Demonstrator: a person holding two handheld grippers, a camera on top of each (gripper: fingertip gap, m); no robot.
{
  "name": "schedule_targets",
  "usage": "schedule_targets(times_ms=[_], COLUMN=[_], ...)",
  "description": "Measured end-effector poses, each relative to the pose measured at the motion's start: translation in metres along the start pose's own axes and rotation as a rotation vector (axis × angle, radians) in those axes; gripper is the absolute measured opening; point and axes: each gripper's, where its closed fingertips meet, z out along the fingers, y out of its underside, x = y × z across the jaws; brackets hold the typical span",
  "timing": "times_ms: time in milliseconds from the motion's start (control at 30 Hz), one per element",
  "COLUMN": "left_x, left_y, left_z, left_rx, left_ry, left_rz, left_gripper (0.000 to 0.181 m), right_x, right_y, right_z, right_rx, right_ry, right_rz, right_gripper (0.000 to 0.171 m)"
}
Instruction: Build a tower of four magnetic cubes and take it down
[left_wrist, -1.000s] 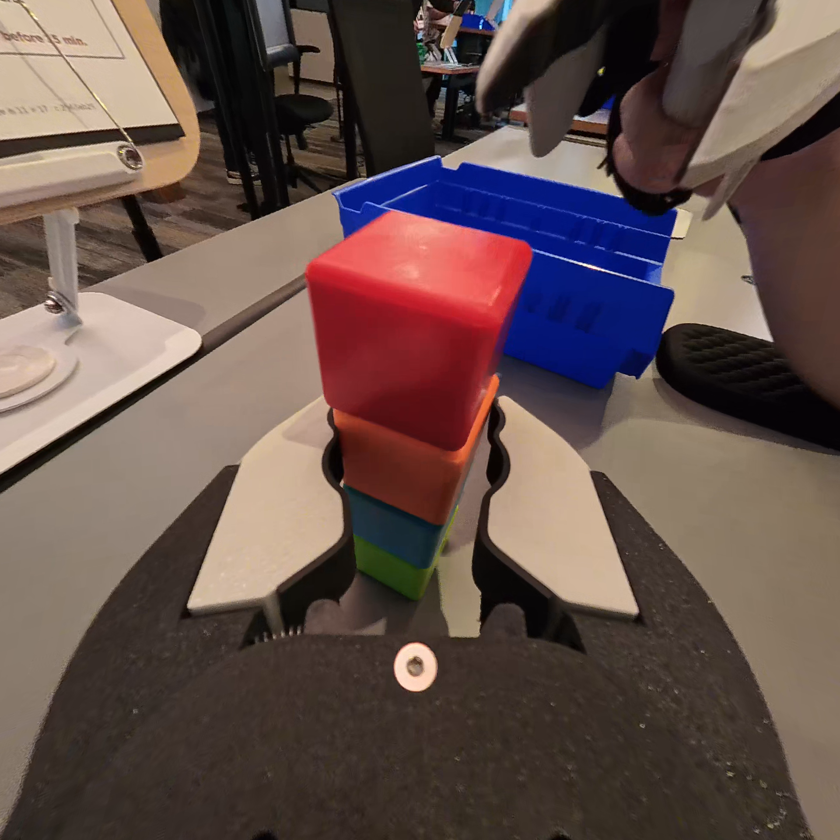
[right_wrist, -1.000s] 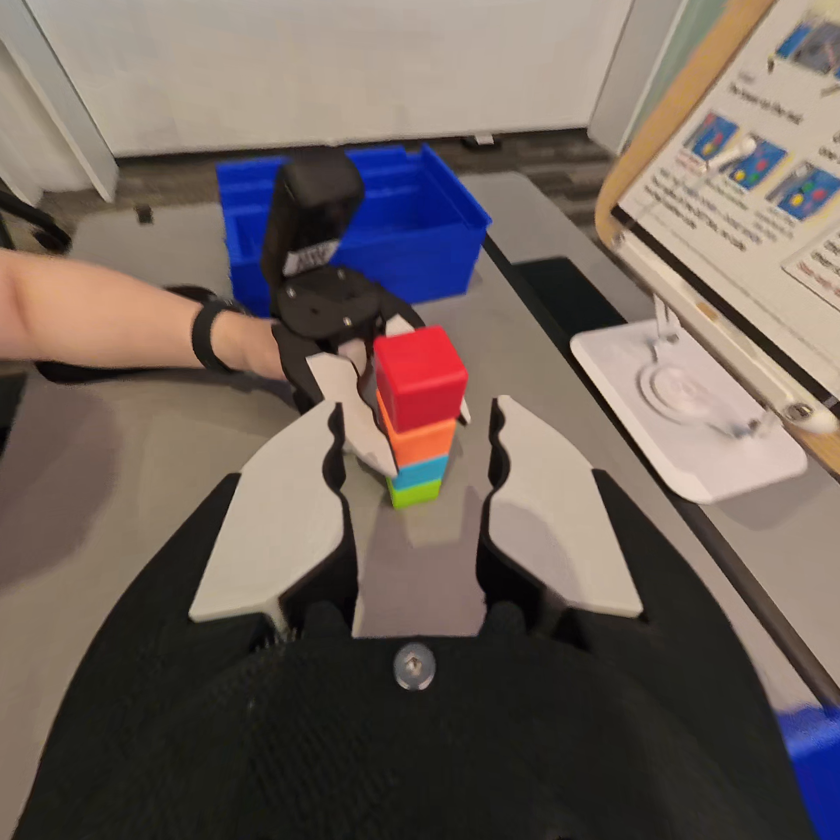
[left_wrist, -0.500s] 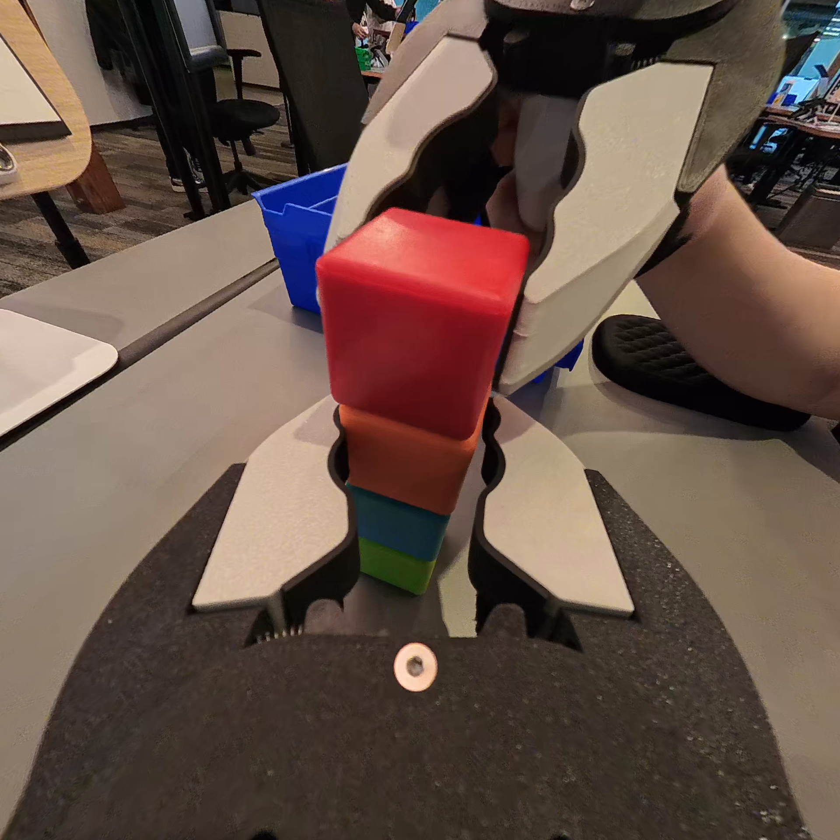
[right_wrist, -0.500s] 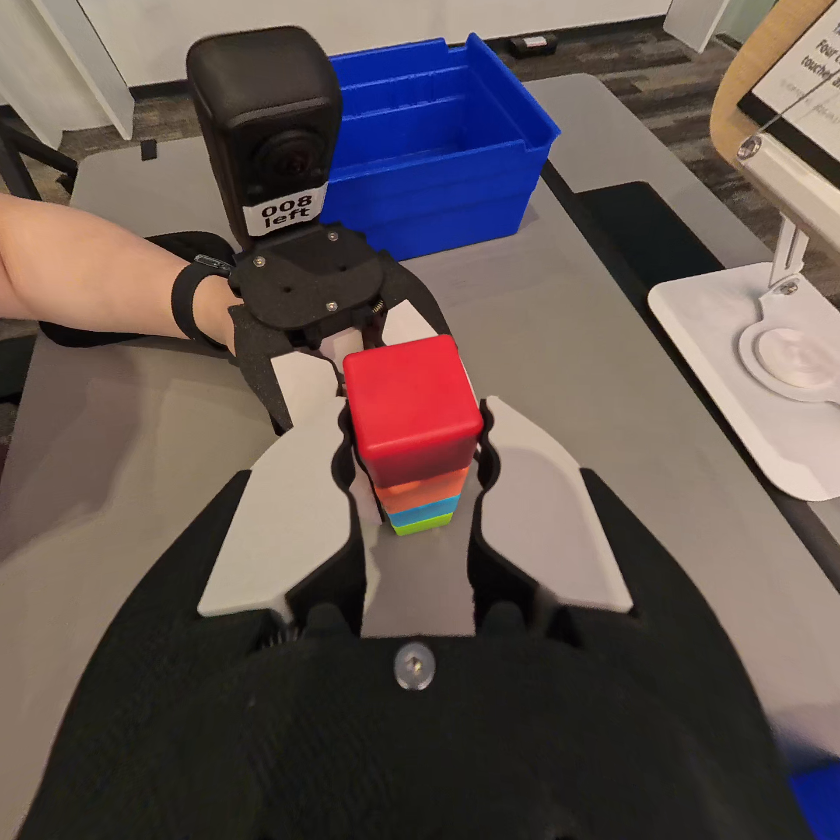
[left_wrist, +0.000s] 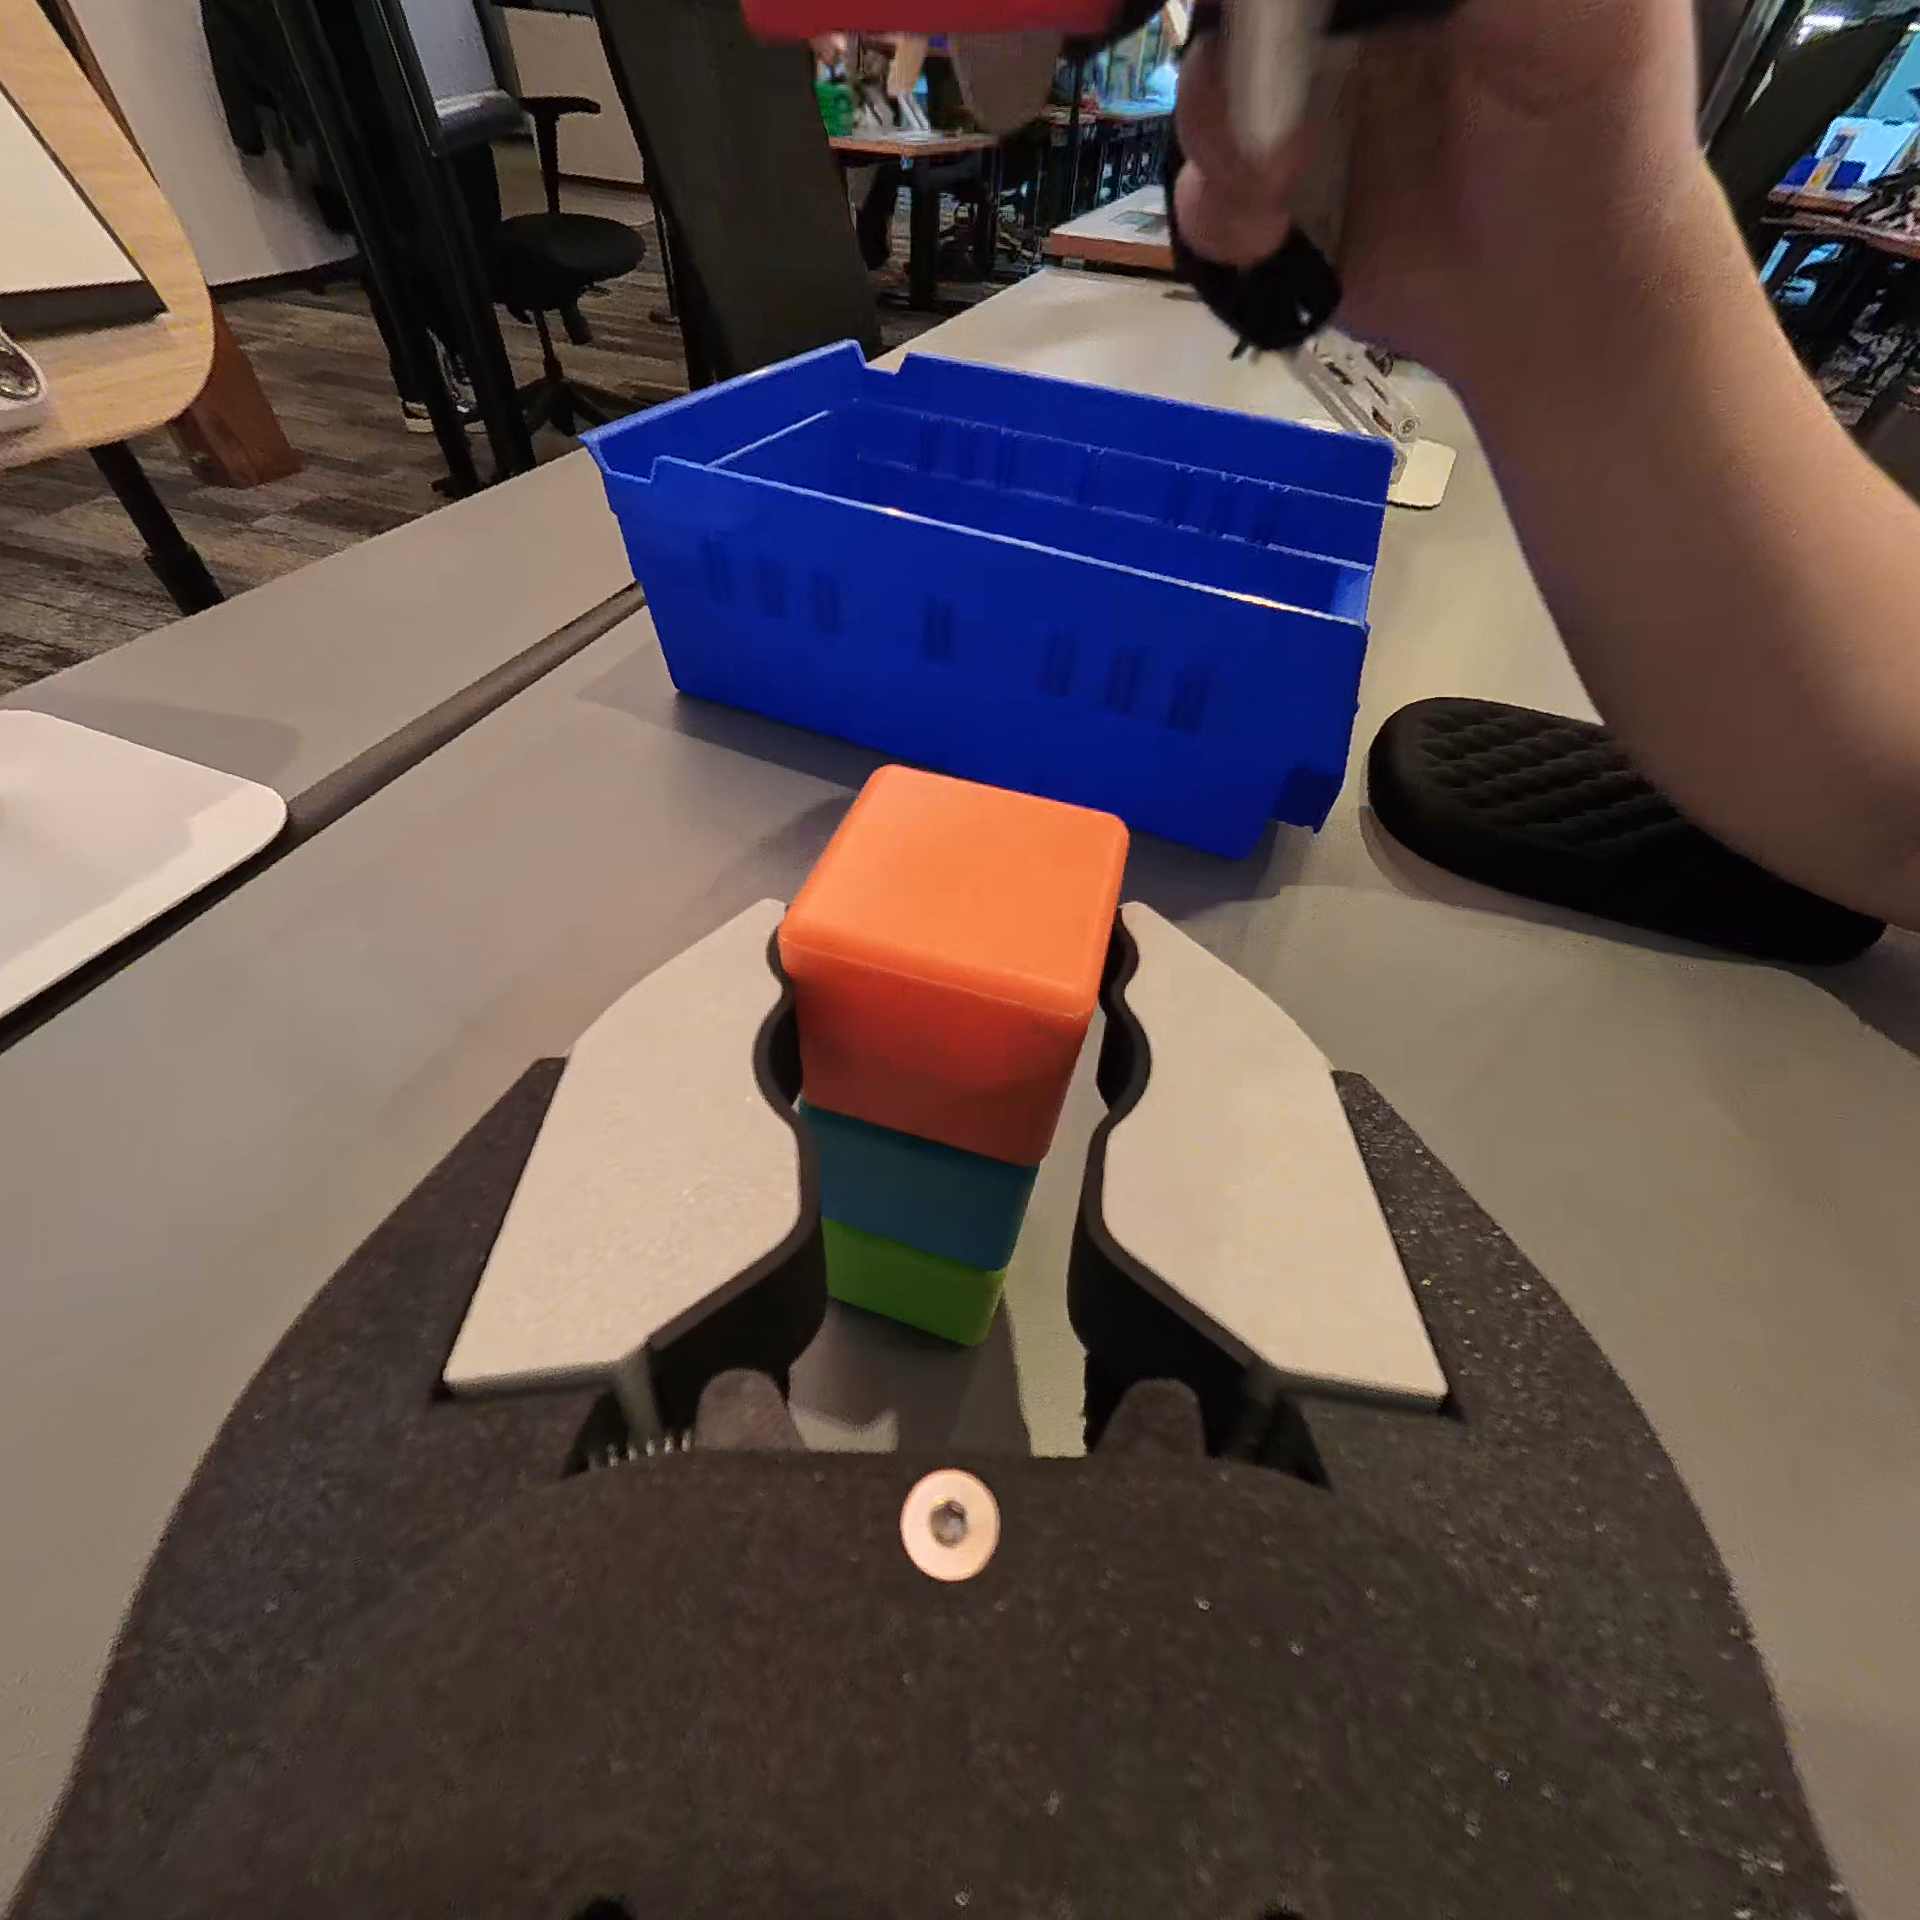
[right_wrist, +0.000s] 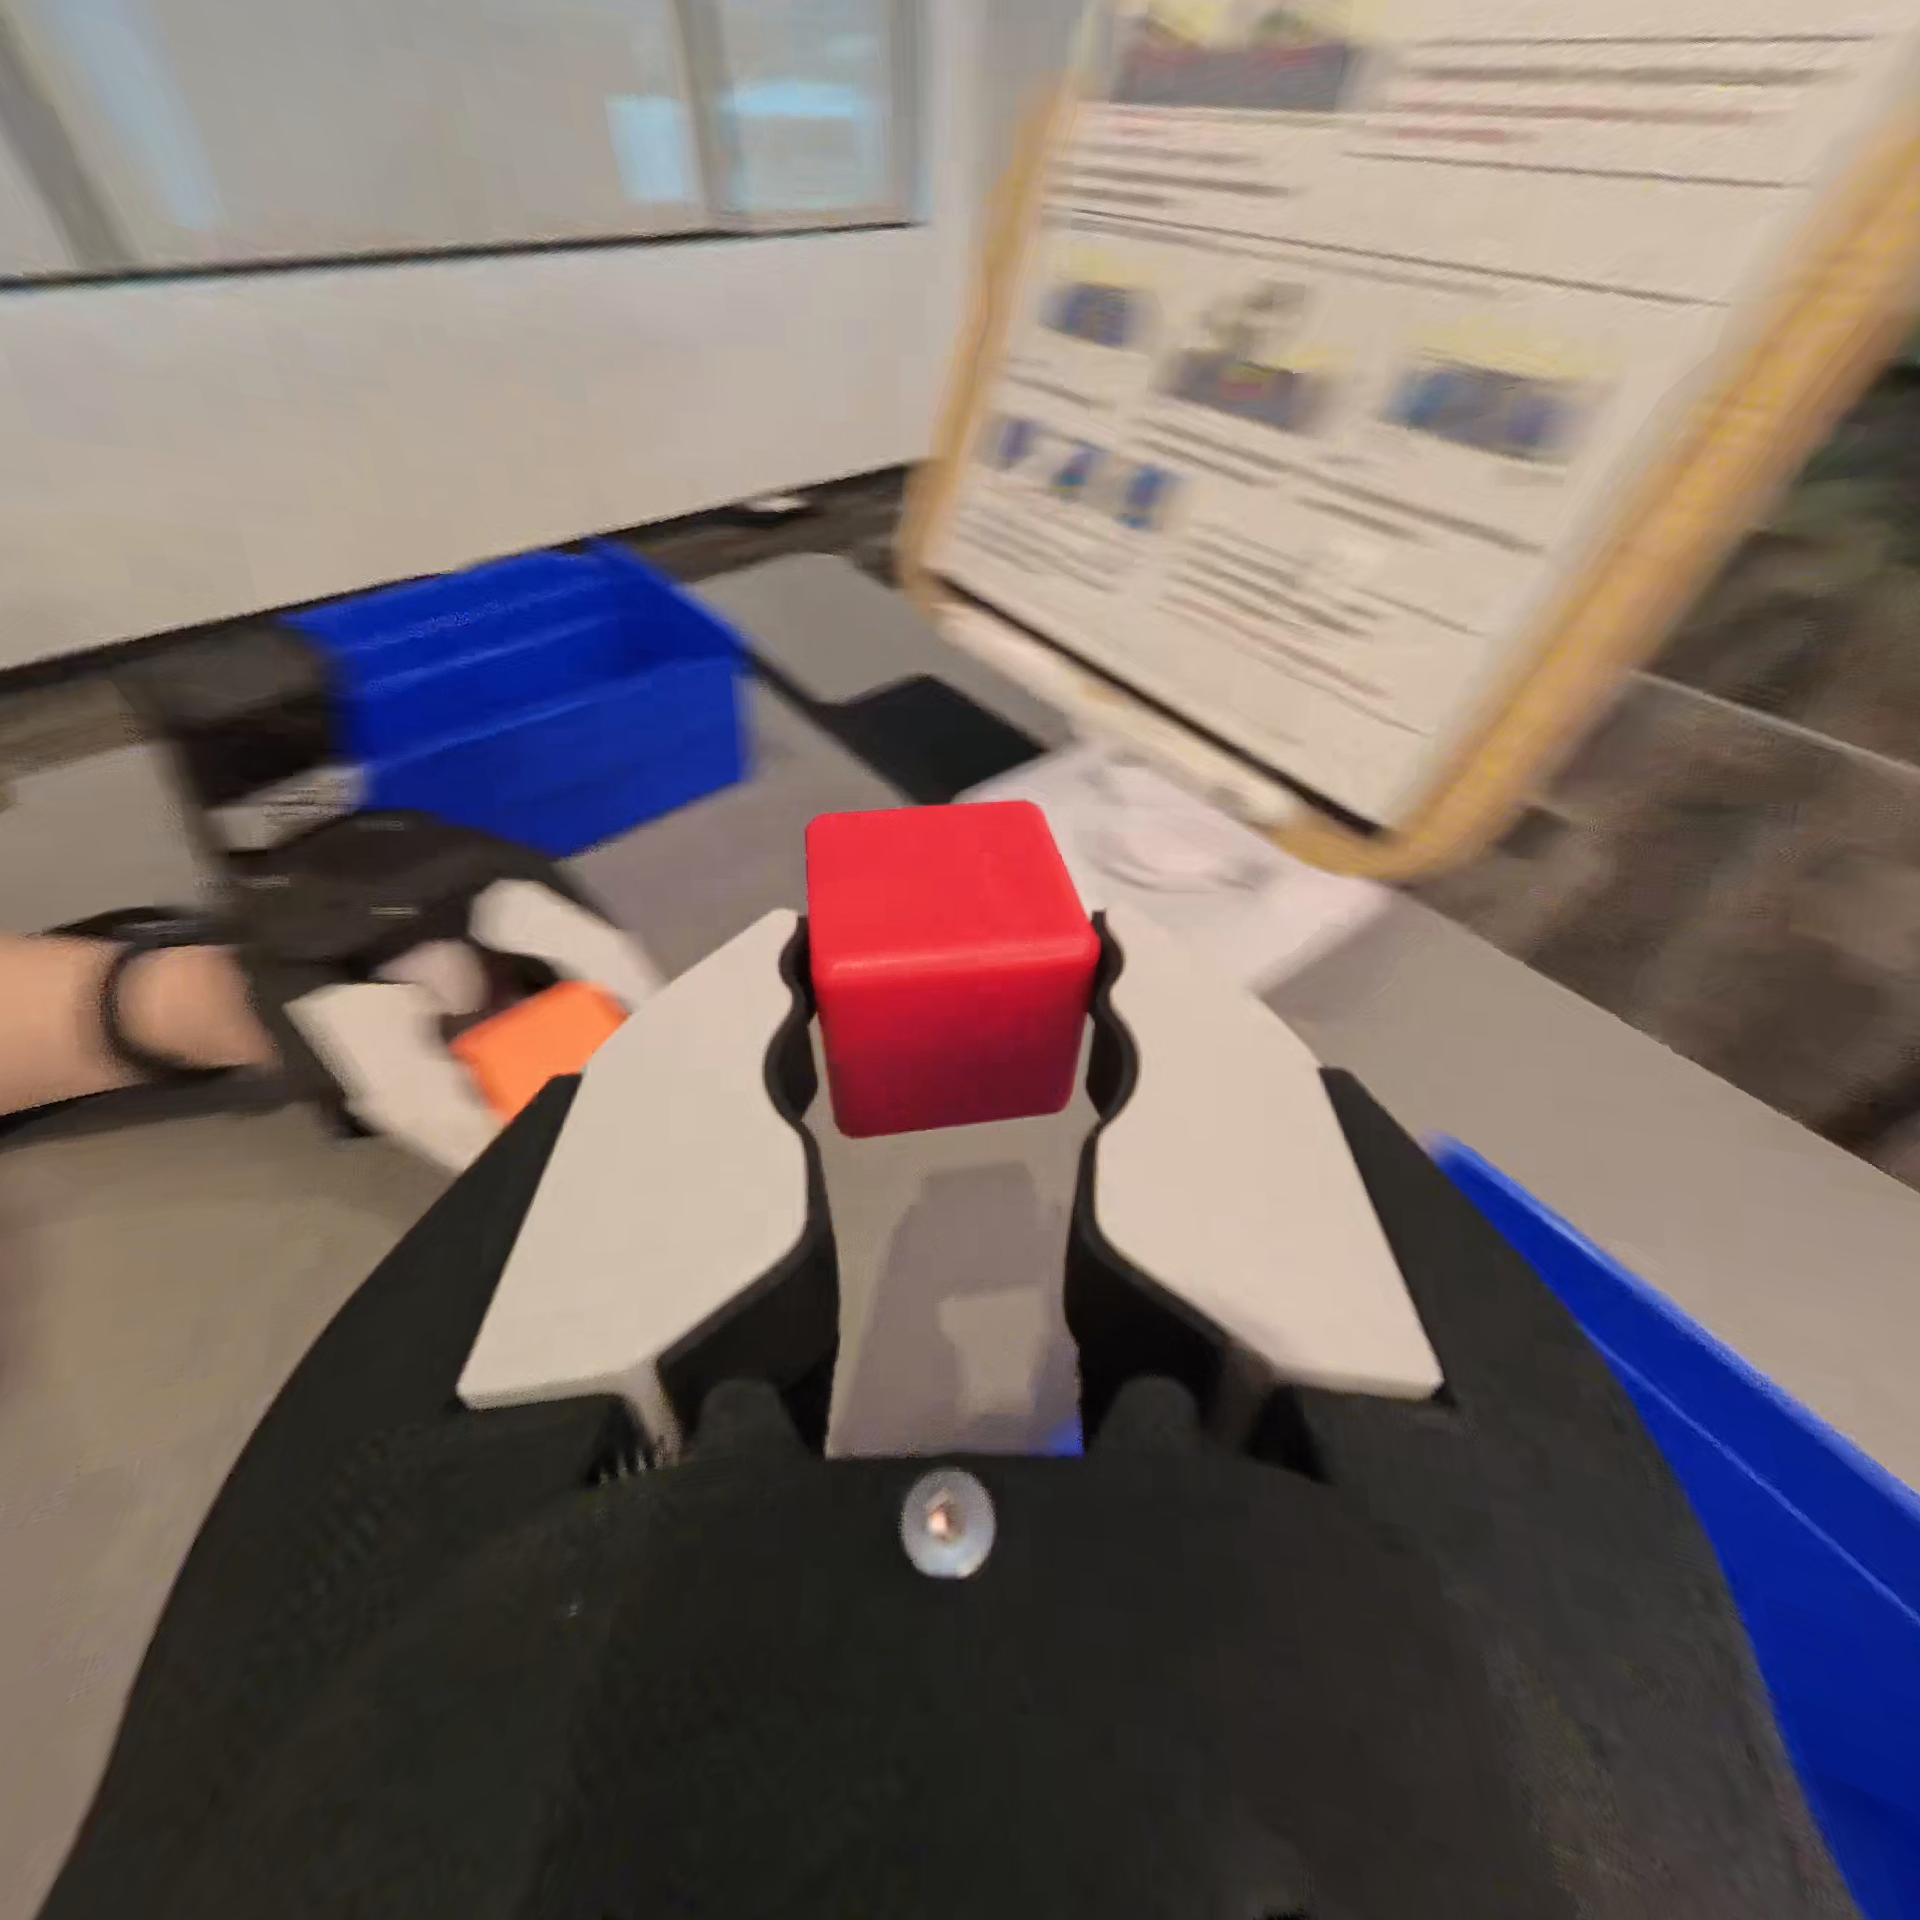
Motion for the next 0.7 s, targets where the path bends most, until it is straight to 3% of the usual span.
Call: schedule_targets(times_ms=[100, 233, 467, 600, 700], left_x=[0.0, 0.0, 0.0, -0.001, -0.001], left_y=[0.0, 0.0, 0.002, 0.015, 0.03], left_z=[0.0, 0.0, 0.0, 0.002, 0.005], left_rx=[0.002, 0.001, -0.012, -0.092, -0.173], left_ry=[0.004, 0.002, 0.007, 0.0, 0.007], left_rz=[-0.002, -0.002, -0.008, 0.008, 0.012], left_gripper=[0.055, 0.055, 0.054, 0.076, 0.077], right_x=[0.089, 0.142, 0.149, 0.144, 0.144], right_y=[0.039, 0.122, 0.208, 0.225, 0.235], right_z=[-0.035, -0.032, -0.012, -0.016, -0.022], right_rx=[-0.07, -0.224, -0.56, -0.673, -0.717], right_ry=[0.309, 0.383, 0.376, 0.354, 0.346], right_rz=[0.081, 0.288, 0.213, 0.18, 0.213], right_gripper=[0.051, 0.051, 0.052, 0.052, 0.062])
